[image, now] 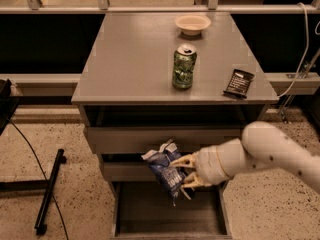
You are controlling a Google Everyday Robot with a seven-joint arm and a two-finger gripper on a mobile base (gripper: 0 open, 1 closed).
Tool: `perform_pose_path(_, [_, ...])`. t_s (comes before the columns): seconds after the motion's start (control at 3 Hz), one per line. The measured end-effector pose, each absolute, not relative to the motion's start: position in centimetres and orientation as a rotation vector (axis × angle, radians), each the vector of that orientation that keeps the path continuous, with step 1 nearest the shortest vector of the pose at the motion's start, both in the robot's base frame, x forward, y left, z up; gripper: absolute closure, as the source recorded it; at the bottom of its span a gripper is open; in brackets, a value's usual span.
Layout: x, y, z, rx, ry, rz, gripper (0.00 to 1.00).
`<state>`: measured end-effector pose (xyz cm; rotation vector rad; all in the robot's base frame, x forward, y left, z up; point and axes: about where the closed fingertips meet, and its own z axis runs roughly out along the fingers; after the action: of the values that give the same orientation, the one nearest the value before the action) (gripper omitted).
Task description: Place blue chip bag into bottom drawer
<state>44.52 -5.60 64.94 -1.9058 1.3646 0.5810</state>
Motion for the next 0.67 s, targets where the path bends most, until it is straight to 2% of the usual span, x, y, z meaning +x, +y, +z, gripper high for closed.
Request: perform_pose_path(0.67, [42.8,-10.9,51.3,-1.622,1.369,0.663,1.0])
